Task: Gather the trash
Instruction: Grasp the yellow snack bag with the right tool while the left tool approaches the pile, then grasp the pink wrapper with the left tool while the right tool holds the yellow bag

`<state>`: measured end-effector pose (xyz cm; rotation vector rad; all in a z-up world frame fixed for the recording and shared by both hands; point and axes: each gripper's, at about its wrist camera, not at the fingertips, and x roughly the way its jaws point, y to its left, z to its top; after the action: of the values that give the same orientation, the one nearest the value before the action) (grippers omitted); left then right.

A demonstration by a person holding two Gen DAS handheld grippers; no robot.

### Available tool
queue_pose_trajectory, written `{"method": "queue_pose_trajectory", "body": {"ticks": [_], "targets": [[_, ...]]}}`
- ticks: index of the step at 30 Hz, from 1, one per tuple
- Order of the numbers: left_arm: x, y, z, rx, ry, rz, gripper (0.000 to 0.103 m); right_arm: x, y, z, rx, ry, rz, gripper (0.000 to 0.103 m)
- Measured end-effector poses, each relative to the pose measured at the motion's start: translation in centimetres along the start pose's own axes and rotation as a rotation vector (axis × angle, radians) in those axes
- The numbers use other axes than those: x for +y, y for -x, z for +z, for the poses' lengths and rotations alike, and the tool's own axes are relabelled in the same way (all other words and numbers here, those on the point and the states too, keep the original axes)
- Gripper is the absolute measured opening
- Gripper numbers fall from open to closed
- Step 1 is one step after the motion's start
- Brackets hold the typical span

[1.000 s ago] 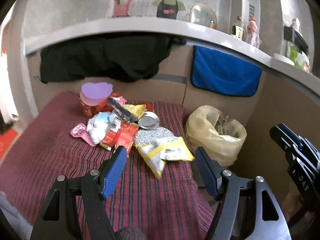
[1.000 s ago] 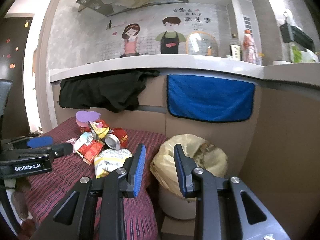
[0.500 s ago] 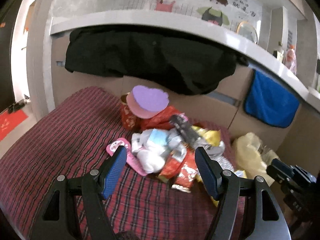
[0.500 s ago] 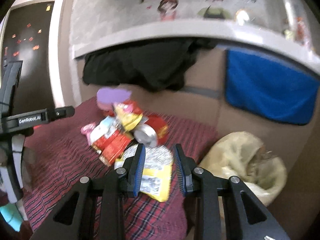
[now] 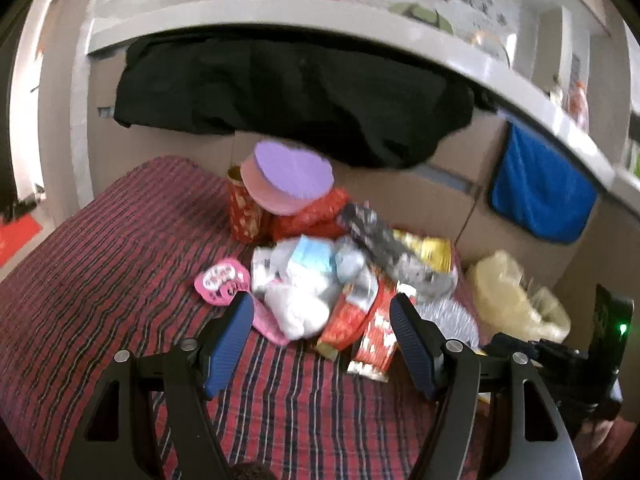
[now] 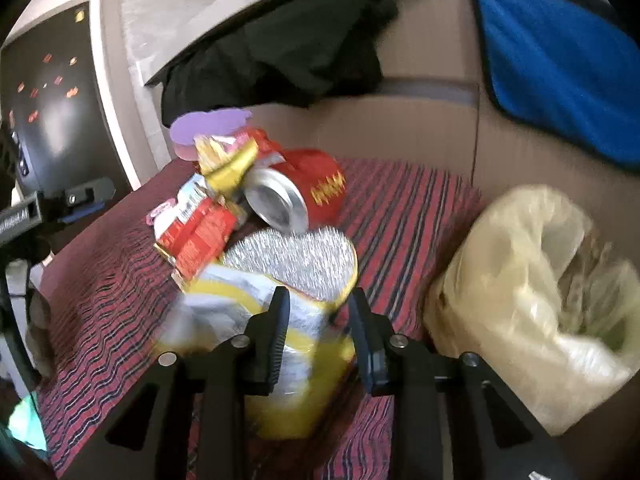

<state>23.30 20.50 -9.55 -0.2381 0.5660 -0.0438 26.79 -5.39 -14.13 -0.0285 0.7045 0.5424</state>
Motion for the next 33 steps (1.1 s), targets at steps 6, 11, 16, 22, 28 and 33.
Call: {"method": "queue_pose_trajectory", "body": {"ticks": [6, 11, 16, 22, 28, 33], "targets": [[0.3, -0.5, -0.3, 0.042, 0.051, -0.019, 0.071, 1.8, 1.0, -1.0, 0.022, 0.077, 0.026, 0.031], [0.9, 0.6, 0.2, 0.02, 0.051, 0.021, 0.07, 3.5, 4.1, 0.7, -0.046, 0.146, 0.136, 0.034], [1.8, 0.7, -0.1, 0.059, 0.074, 0.02, 0.06, 7.0, 2.9, 1.1, 0.02, 0.261, 0.243, 0.034], [2.7, 1.1, -0.6, 0.066, 0.074, 0.033, 0.058, 8.2, -1.7, 0.5, 0.124, 0.312, 0.221, 0.033], [1.4, 0.4, -0.1, 0.08, 0.066, 0.012, 0.053, 6.7, -0.2, 1.9, 0.078, 0.217, 0.241, 0.012], [-2.1, -0.5, 2.2, 0.053, 0.071, -0.133, 0.053, 5.3, 4.0, 3.0, -0.062, 0.202, 0.126, 0.011]]}}
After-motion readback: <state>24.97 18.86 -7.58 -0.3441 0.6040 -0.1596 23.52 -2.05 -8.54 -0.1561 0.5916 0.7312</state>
